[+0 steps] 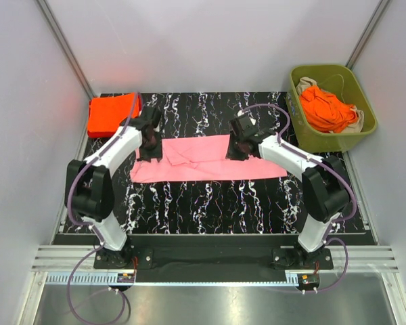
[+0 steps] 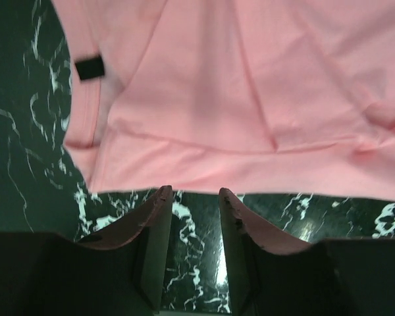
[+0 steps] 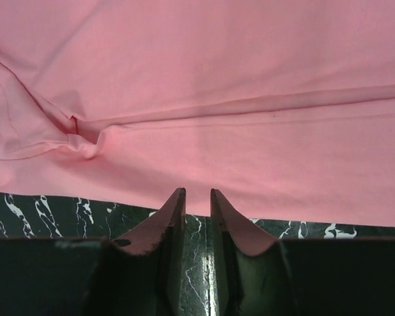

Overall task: Fold and stack the t-shirts
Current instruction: Fold the tshirt

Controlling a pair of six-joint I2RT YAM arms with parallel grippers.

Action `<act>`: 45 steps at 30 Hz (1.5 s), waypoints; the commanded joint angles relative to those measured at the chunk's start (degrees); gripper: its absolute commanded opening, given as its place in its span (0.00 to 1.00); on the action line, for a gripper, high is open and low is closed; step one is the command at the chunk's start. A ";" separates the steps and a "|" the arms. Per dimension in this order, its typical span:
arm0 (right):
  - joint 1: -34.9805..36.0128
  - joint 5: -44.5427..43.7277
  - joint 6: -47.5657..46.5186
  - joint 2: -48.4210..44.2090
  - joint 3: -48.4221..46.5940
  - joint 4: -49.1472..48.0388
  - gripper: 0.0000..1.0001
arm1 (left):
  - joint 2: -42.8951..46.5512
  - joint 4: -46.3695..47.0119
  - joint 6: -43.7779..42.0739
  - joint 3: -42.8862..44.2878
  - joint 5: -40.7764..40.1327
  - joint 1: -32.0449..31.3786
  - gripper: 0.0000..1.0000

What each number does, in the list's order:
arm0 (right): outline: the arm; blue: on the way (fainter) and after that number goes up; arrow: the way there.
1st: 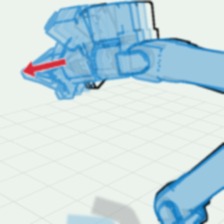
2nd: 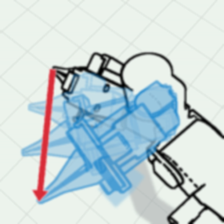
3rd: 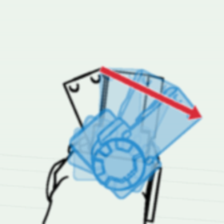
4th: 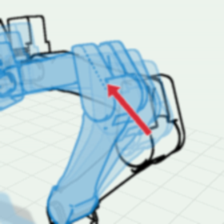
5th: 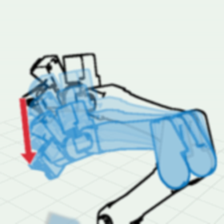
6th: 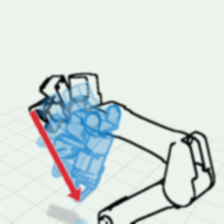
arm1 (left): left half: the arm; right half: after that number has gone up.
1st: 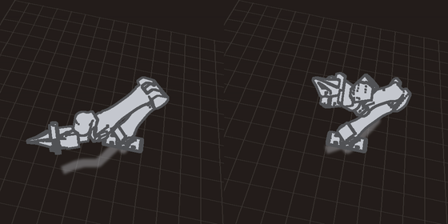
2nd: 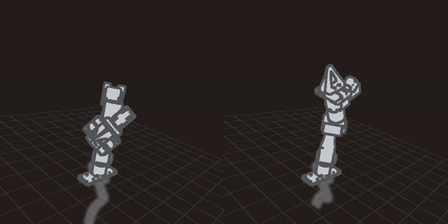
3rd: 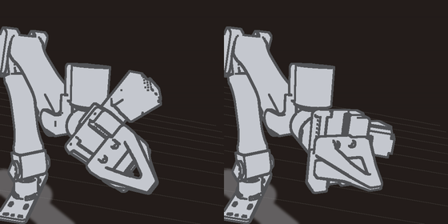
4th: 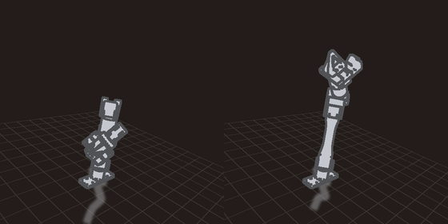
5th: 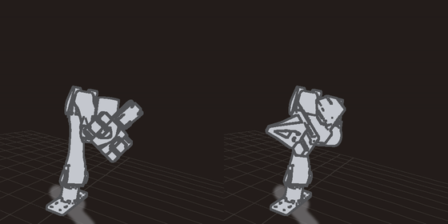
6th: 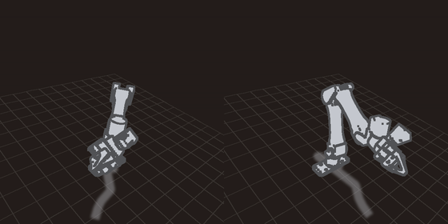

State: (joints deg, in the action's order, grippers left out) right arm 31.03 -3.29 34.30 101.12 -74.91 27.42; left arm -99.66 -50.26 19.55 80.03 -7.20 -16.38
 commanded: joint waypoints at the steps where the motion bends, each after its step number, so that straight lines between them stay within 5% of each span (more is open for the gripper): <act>1: -0.35 0.05 1.20 -0.31 2.12 -1.23 0.29 | 3.85 3.15 3.74 -5.58 0.53 0.39 0.40; 11: -4.56 -8.57 -1.96 -1.28 9.26 -1.14 0.27 | 1.13 4.03 9.88 -12.26 -12.21 1.79 0.42; 27: -8.00 -14.73 -2.93 1.36 14.00 -1.14 0.26 | 2.98 2.45 12.53 -22.20 -18.91 8.63 0.39; 32: -7.91 -13.15 -4.07 -1.53 14.27 -1.05 0.26 | 10.08 0.69 10.08 -19.22 -15.74 13.30 0.39; 36: -7.30 -11.22 -6.00 -7.24 12.96 -1.23 0.29 | 15.98 1.47 5.07 -11.67 -0.87 13.48 0.46; 45: 7.19 -3.29 -23.28 -5.60 4.10 -18.98 0.41 | 0.36 2.18 4.26 11.62 20.89 13.83 0.50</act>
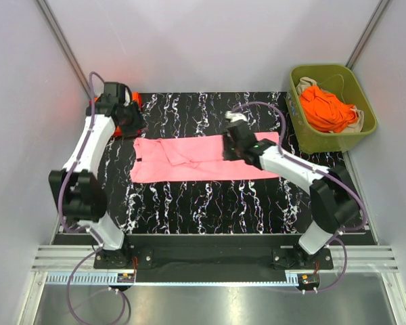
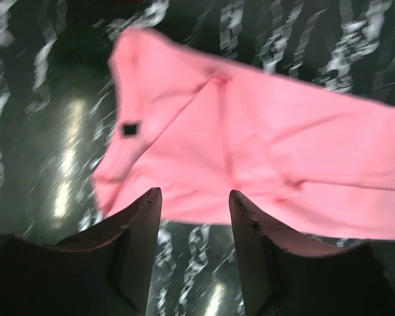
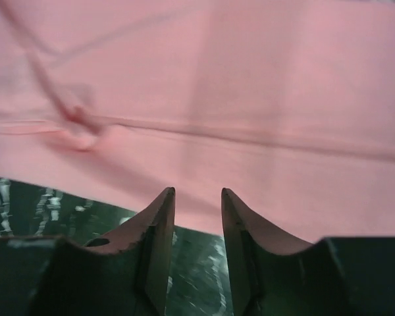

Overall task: Fold and stack the t-shirts
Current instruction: Fold the tshirt

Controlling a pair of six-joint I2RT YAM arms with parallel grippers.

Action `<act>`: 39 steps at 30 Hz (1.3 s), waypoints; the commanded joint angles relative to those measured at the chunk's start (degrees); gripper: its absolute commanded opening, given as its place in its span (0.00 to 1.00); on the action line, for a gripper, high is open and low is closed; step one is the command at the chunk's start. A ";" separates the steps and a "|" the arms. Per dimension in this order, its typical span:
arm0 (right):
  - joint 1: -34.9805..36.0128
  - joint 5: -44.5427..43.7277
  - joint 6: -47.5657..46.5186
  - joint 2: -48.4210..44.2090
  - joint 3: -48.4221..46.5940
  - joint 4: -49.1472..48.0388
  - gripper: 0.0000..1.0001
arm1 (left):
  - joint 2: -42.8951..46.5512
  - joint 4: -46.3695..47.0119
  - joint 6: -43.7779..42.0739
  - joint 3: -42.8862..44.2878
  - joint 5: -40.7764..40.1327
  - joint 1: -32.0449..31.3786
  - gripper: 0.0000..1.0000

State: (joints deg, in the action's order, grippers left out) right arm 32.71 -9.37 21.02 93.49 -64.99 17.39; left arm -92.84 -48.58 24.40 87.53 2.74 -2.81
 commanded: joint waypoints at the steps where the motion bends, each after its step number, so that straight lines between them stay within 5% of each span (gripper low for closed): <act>1: 6.74 2.43 -11.59 5.09 -7.33 -9.38 0.42 | -8.05 0.59 -0.32 6.75 11.49 0.35 0.51; 9: 15.88 3.65 -27.14 18.19 -19.11 -16.51 0.49 | -22.89 1.38 2.84 15.12 17.45 2.81 0.48; 20: 23.01 1.02 -38.23 31.92 -30.53 -16.42 0.53 | -29.85 3.49 3.46 17.59 22.30 5.44 0.55; 29: 25.12 -8.54 -41.05 37.55 -33.71 -16.33 0.51 | -32.32 4.10 4.08 18.29 22.31 5.45 0.56; 39: 25.04 -8.39 -40.00 37.38 -33.89 -16.86 0.49 | -34.78 4.81 4.60 19.44 22.22 5.36 0.55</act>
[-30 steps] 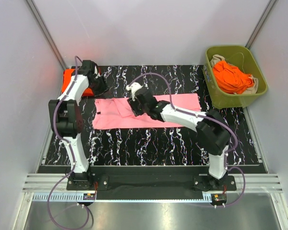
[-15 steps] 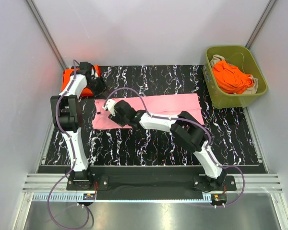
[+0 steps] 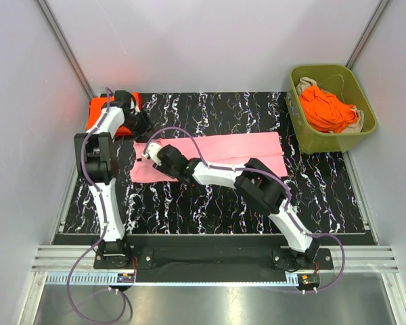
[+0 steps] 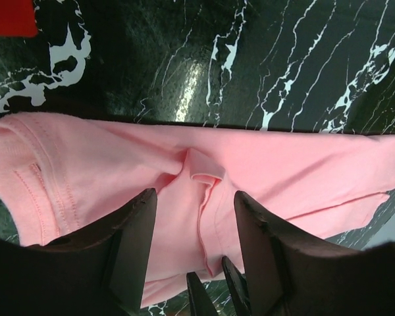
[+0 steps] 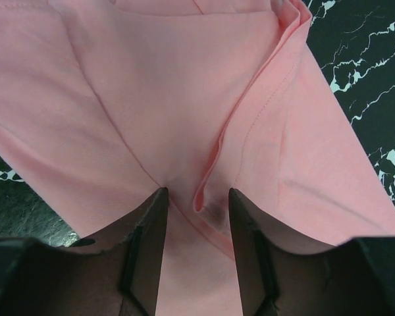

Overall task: Fold and stack the t-shirts
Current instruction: Fold the tshirt

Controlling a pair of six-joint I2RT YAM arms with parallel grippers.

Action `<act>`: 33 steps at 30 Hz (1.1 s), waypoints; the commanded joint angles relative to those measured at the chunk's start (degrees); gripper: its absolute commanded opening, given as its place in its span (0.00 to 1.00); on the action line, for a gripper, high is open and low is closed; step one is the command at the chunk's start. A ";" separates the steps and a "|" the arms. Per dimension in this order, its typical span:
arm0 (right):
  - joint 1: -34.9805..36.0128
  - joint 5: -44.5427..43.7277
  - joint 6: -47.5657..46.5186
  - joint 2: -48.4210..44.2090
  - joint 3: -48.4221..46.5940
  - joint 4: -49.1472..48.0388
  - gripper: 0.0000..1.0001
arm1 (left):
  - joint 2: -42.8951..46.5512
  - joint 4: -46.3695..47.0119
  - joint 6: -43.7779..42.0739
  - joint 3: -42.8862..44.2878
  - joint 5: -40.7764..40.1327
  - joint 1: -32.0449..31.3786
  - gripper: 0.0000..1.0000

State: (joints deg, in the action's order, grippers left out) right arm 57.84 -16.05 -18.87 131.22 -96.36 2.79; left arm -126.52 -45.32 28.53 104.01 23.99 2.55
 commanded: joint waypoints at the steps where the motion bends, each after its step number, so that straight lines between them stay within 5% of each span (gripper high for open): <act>1: -0.10 -1.53 0.59 -0.52 -2.43 -2.26 0.49 | -1.27 1.64 0.56 3.04 1.32 0.09 0.55; 26: -2.91 2.52 3.14 -3.34 -2.08 -1.12 0.47 | -2.50 6.03 4.60 1.46 5.19 -0.35 0.42; 33: -3.09 2.08 2.97 -3.25 -1.73 -1.20 0.43 | -2.85 6.82 5.13 1.64 5.46 -0.61 0.32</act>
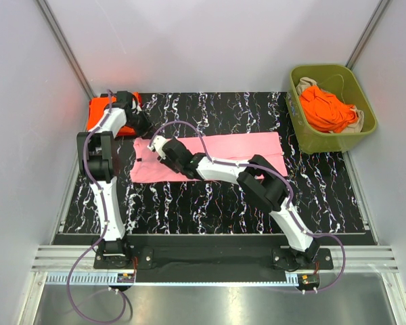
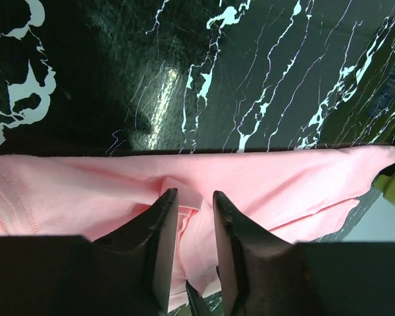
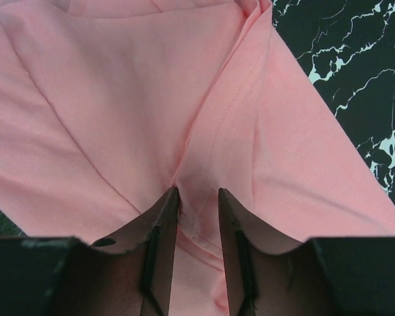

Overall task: Fold and stack the t-shirts
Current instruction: Fold the tshirt

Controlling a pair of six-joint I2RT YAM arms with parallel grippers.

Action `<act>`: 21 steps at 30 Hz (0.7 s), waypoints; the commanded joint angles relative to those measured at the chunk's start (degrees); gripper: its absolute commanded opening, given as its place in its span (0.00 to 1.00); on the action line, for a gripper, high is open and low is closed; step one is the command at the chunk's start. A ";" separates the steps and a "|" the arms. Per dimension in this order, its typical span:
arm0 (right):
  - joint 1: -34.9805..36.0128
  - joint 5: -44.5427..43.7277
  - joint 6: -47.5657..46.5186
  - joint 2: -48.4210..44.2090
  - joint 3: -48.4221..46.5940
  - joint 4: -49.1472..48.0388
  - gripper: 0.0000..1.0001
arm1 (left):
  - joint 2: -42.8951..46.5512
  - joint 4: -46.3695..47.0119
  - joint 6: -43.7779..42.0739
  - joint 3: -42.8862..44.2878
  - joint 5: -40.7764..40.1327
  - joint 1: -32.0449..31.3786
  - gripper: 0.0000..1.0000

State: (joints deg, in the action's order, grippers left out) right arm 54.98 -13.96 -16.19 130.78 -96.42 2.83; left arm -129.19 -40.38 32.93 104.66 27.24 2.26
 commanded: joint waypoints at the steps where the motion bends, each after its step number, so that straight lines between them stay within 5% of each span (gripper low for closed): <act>1: -0.23 -0.19 0.19 -2.73 -1.66 -1.25 0.37 | -0.28 1.97 0.65 0.98 2.46 -0.24 0.30; 6: -0.49 -0.46 0.63 -3.43 -1.23 -1.42 0.00 | -0.02 2.06 0.47 -0.07 1.33 -0.33 0.30; 21: -2.33 -1.43 3.79 -6.85 1.50 -2.30 0.00 | 6.40 0.39 -3.75 -1.66 -6.86 0.11 0.41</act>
State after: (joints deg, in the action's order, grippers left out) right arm 53.21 -14.44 -13.58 129.19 -95.42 2.81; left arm -128.09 -40.56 30.87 102.54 21.96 2.15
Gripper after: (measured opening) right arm 0.018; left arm 0.406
